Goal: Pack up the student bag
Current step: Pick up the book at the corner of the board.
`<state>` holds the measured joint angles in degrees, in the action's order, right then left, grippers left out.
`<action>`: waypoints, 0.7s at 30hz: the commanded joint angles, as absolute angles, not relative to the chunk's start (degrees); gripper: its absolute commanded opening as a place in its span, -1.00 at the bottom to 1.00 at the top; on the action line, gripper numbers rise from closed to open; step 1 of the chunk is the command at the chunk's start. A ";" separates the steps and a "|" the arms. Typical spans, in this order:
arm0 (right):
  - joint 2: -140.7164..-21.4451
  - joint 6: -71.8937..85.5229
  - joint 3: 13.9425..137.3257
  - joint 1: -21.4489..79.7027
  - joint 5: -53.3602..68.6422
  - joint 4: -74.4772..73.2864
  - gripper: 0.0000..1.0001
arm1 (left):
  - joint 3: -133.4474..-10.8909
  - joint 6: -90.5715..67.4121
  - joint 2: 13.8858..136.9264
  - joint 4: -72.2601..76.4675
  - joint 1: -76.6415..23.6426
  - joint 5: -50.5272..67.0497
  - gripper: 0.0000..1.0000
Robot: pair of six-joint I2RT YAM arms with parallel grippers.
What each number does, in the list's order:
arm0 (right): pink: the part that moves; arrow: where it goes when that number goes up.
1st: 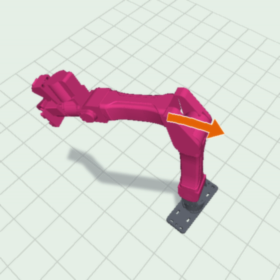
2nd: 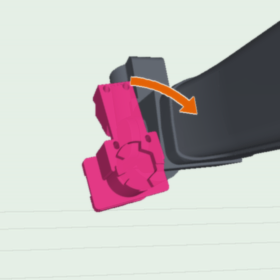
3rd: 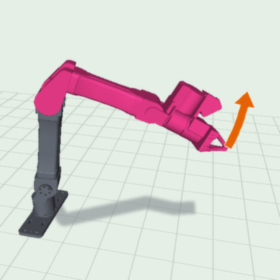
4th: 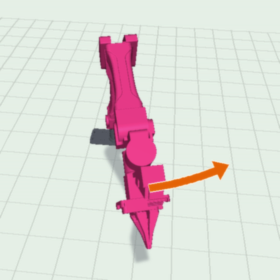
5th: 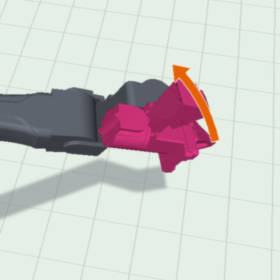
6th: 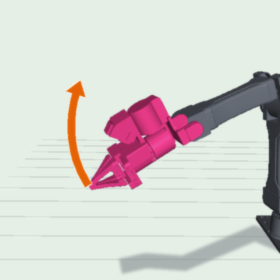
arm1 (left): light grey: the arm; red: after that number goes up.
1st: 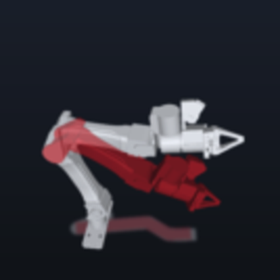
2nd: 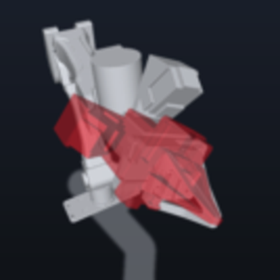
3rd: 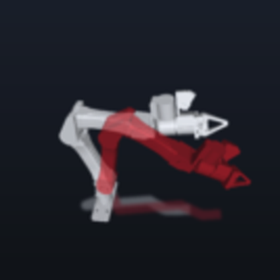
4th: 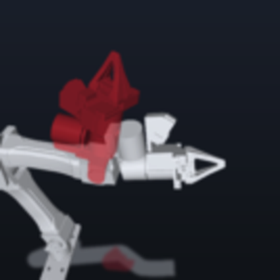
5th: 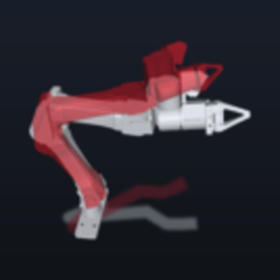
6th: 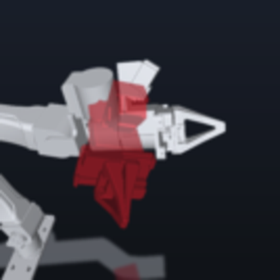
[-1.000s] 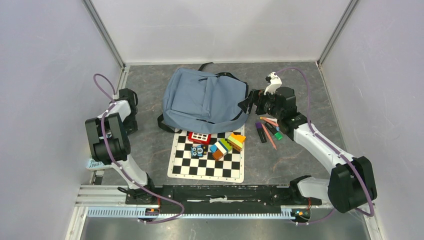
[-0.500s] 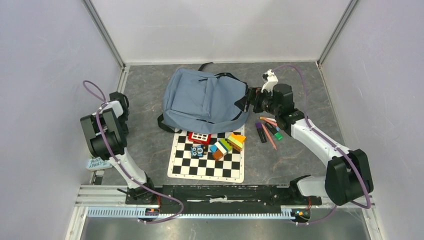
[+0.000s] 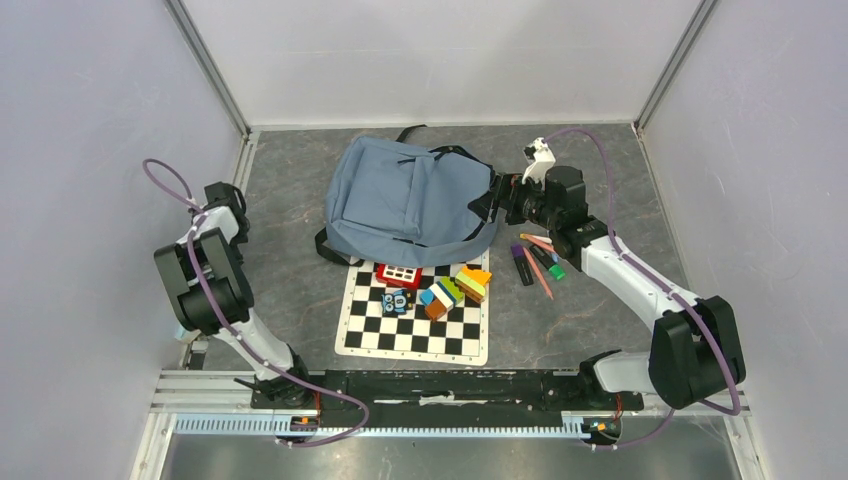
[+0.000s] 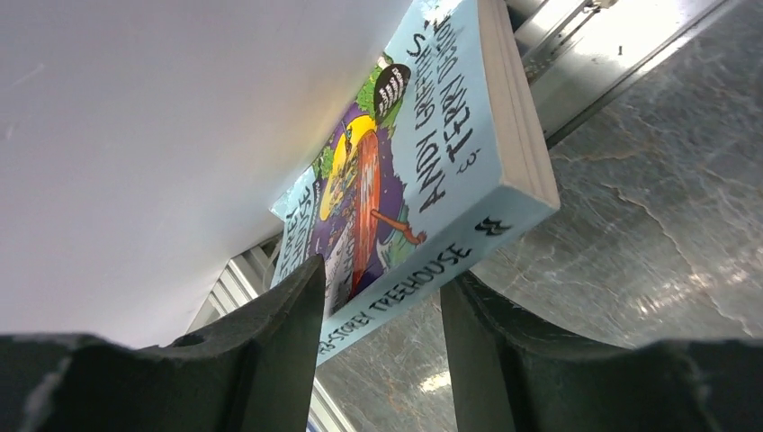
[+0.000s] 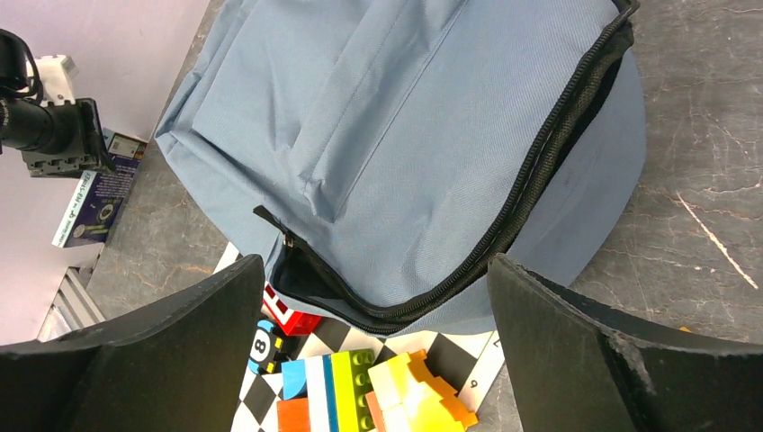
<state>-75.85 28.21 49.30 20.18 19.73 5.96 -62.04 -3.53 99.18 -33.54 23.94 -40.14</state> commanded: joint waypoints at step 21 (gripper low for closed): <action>-70.60 25.92 57.17 19.99 19.82 2.71 0.96 | -63.30 -7.37 77.00 -35.70 22.86 -34.99 -0.96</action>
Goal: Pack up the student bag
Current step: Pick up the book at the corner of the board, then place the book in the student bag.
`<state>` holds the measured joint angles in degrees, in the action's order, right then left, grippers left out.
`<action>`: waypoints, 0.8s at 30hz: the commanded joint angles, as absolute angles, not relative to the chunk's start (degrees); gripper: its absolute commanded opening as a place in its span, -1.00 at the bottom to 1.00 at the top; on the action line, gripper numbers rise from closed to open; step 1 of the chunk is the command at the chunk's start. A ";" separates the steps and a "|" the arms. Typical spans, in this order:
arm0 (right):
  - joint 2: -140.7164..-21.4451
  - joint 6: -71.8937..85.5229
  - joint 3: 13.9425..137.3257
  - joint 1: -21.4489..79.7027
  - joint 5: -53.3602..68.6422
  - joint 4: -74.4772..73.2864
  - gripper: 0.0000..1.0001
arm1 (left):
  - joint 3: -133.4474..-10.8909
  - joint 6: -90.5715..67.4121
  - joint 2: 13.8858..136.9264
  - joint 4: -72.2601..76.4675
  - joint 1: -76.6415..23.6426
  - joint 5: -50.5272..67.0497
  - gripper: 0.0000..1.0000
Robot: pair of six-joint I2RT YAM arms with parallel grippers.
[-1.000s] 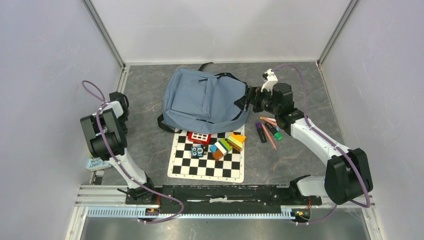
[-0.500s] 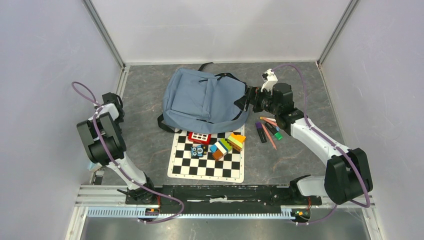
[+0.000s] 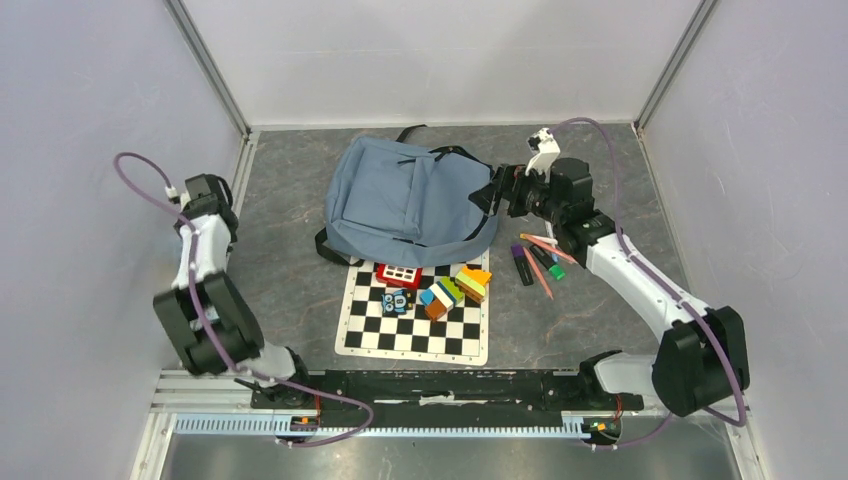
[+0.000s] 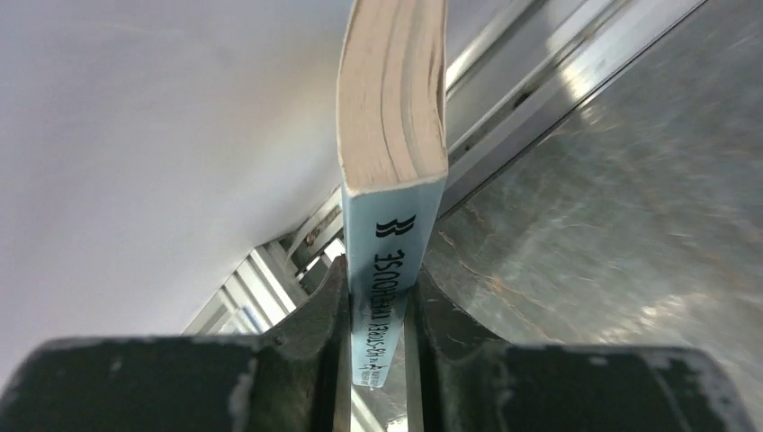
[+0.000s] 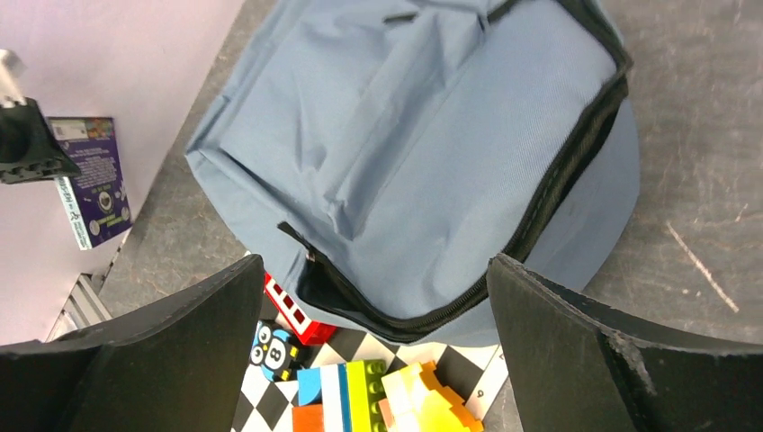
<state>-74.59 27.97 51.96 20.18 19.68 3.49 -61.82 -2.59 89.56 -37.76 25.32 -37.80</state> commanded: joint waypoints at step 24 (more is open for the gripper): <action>-64.88 26.01 56.42 23.51 49.90 14.15 0.96 | -79.22 -33.34 60.18 -28.22 -18.92 32.02 -0.96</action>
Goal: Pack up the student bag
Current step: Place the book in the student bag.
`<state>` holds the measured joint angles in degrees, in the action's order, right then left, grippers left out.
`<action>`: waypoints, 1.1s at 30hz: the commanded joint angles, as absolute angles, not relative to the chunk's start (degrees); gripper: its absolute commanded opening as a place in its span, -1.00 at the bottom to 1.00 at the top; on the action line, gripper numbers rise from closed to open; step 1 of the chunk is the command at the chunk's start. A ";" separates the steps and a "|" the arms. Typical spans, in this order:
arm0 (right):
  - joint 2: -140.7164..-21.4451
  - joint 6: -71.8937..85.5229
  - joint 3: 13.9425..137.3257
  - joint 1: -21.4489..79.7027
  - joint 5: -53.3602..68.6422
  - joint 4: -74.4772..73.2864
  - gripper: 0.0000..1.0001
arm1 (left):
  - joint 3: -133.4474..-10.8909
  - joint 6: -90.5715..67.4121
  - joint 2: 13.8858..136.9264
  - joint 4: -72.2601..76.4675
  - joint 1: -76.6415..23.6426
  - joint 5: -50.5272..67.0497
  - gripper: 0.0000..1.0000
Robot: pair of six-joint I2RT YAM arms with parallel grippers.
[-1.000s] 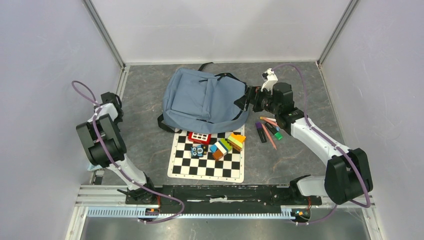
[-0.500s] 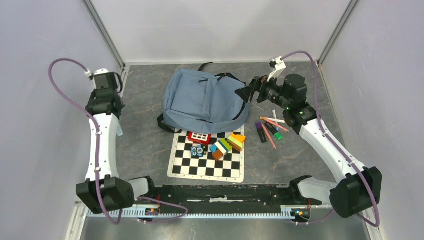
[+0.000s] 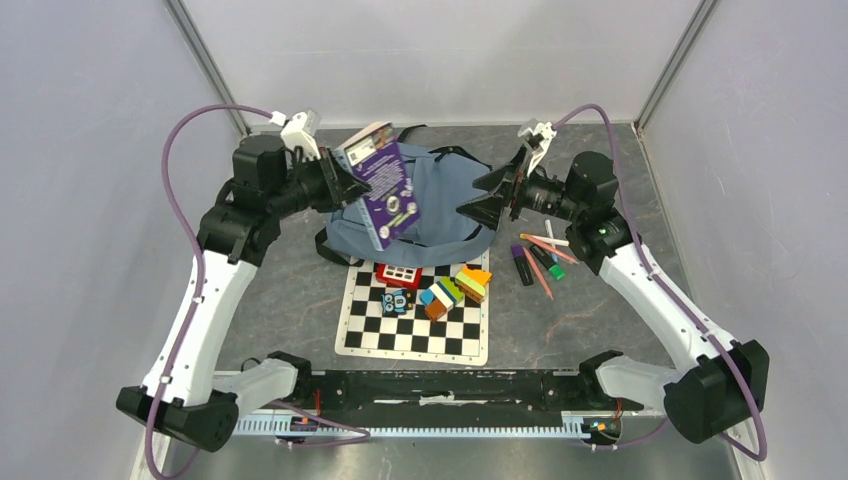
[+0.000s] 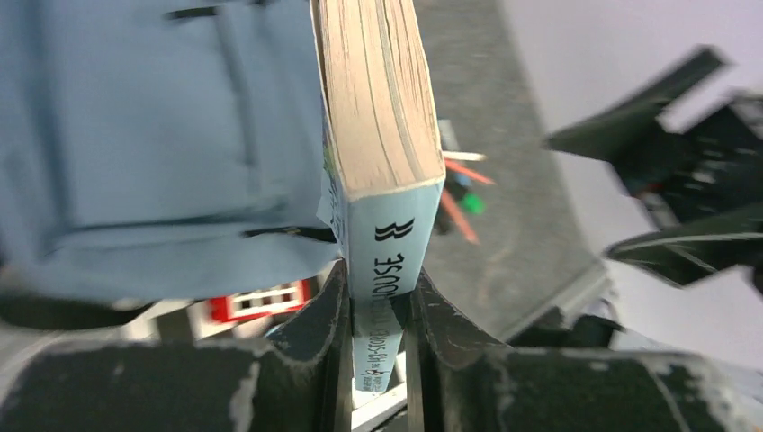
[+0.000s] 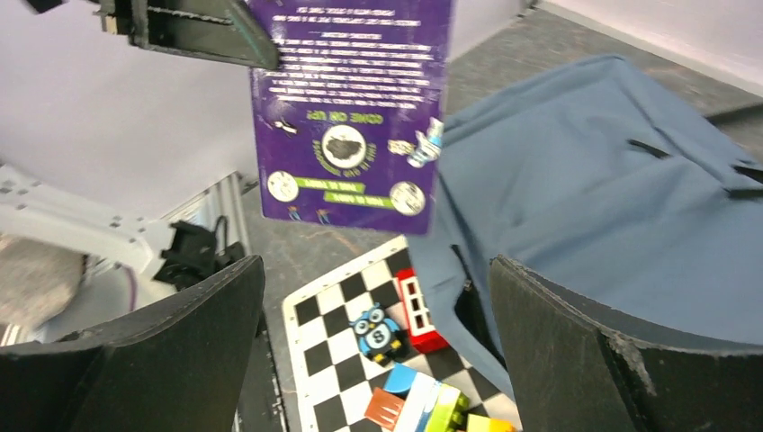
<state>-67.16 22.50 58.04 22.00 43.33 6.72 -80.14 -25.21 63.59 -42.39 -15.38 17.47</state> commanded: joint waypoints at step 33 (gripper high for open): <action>-70.13 87.90 49.42 28.12 70.55 82.78 -0.51 | -68.82 -36.72 51.85 -13.43 -28.41 45.79 -0.96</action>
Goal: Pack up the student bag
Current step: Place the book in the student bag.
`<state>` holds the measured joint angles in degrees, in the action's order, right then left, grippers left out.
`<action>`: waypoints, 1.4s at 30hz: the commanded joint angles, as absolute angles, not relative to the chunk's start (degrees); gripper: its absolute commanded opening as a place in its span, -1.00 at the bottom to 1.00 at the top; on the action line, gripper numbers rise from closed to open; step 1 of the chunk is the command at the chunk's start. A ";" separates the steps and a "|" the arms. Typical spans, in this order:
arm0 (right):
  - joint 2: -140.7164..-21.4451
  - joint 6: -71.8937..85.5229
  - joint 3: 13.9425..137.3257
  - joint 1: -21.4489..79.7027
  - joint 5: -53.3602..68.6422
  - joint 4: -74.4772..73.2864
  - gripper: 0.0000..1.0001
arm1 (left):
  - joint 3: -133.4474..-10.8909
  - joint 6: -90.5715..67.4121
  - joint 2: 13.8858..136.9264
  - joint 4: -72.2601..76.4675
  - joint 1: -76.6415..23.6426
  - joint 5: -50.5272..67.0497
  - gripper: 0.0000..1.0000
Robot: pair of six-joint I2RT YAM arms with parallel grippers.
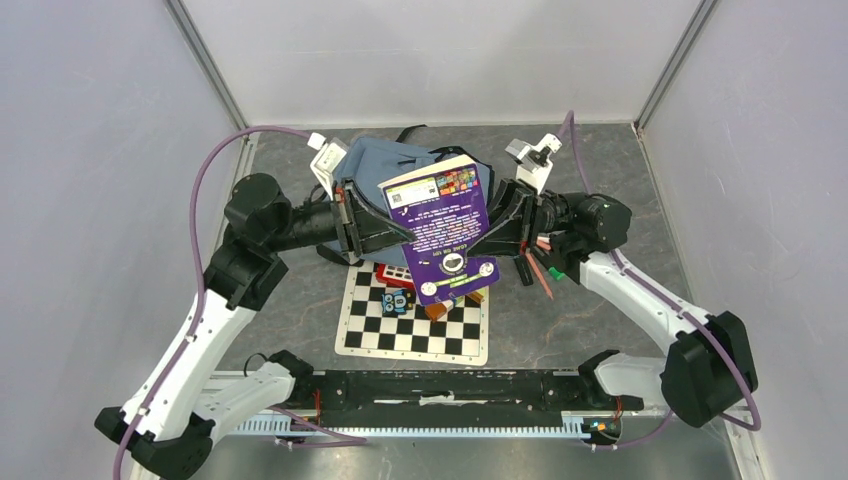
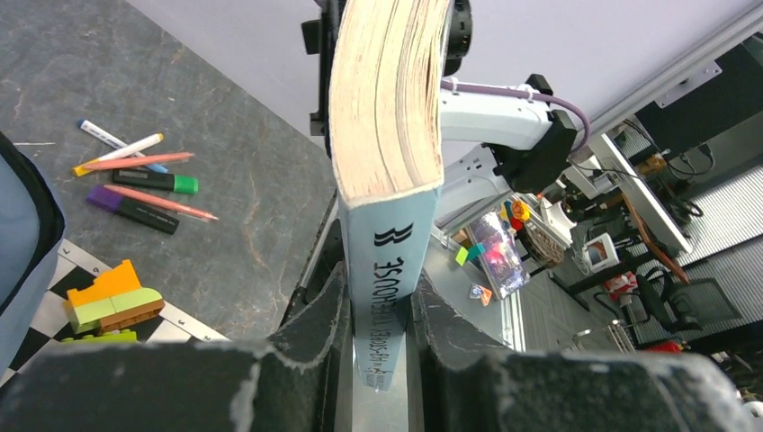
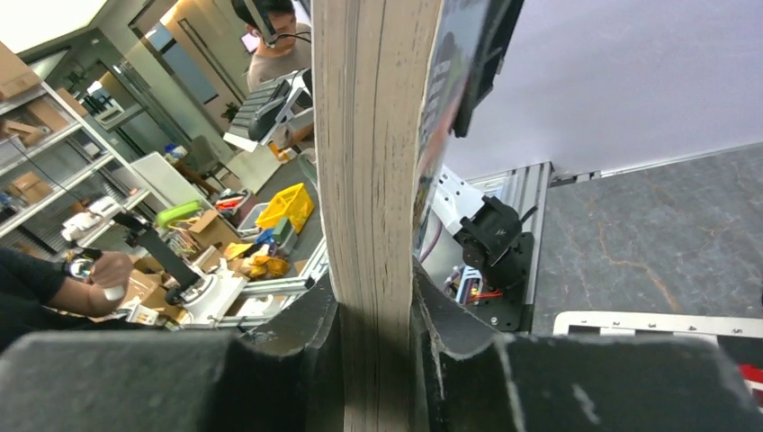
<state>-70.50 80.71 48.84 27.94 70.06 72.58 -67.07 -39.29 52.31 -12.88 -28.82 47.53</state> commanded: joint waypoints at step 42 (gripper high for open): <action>-54.09 11.07 56.17 13.16 -3.04 -23.61 -1.00 | -114.67 -26.90 121.25 -34.84 -49.48 -26.63 0.99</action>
